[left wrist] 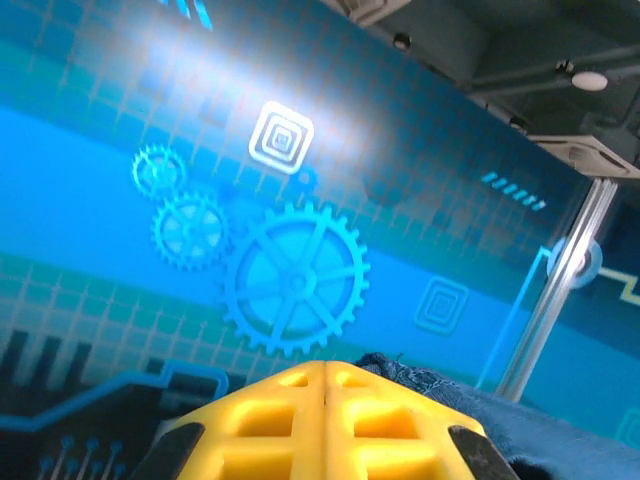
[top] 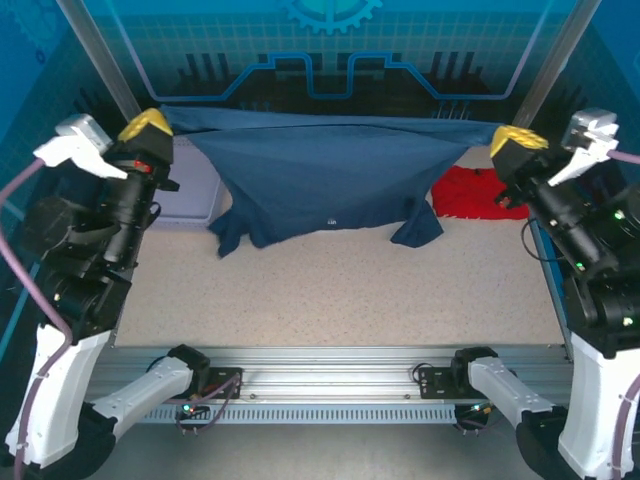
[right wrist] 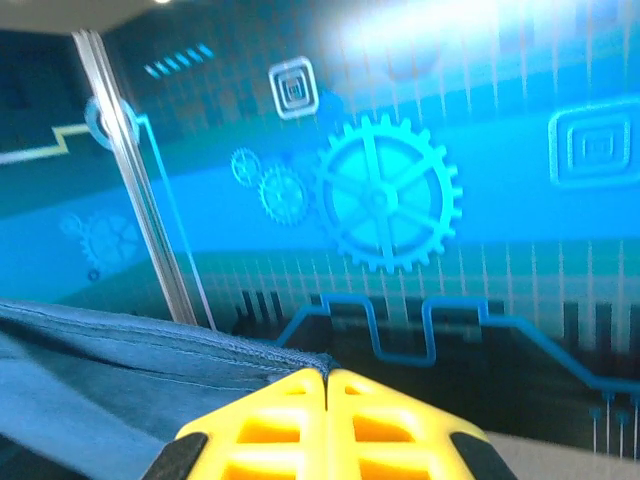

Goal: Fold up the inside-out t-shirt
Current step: Flatten out the T-shirt at the center of the table.

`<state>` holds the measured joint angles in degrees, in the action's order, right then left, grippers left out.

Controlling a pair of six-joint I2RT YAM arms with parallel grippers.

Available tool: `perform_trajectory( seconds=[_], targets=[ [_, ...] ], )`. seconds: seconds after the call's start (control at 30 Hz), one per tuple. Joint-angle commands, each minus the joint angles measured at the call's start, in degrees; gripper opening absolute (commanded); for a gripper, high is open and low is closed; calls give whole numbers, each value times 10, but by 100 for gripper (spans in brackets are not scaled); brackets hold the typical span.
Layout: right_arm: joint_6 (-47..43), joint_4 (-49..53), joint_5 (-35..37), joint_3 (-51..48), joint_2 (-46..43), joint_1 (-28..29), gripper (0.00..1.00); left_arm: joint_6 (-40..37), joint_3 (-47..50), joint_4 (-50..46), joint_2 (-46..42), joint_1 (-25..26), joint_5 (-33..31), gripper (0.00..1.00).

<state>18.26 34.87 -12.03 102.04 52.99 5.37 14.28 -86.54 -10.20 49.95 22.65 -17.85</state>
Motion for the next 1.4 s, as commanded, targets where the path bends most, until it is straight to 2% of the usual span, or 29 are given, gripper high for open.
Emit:
perform_trajectory(
  seconds=[0.0, 0.1, 0.27, 0.5, 0.67, 0.8, 0.87, 1.0, 1.1, 1.2, 1.3, 1.37],
  targets=[
    [-11, 40, 16, -16, 42, 7, 0, -53, -11, -44, 55, -2, -49, 0],
    [-21, 21, 37, -42, 61, 8, 0, -67, -7, -41, 101, -14, -64, 0],
    [-26, -37, 63, -23, 130, 7, 0, -58, -63, -22, 190, -65, -37, 0],
    [-14, -98, 73, 161, 275, 7, 0, -92, -289, -18, 324, -88, -22, 0],
    [-1, -81, 55, 320, 335, 9, 0, -93, -483, -77, 378, -91, 13, 0],
    [1, -71, 38, 354, 331, 8, 0, -82, -489, -83, 347, -91, 56, 0],
    [-2, -55, 26, 341, 319, 9, 0, -72, -433, -82, 307, -91, 77, 0],
    [-10, -34, 11, 211, 259, 9, 0, -28, -195, -47, 179, -91, 97, 0],
    [-2, -30, -9, 22, 189, 10, 0, 23, 23, -38, 79, -90, 122, 0],
    [7, -15, 8, -193, 114, 9, 0, 83, 228, -48, -5, -85, 168, 0],
    [25, -22, 32, -375, 56, -4, 0, 122, 415, -87, -67, -48, 187, 0],
    [45, -37, 33, -456, 48, -16, 0, 152, 522, -83, -90, -15, 186, 0]
  ],
)
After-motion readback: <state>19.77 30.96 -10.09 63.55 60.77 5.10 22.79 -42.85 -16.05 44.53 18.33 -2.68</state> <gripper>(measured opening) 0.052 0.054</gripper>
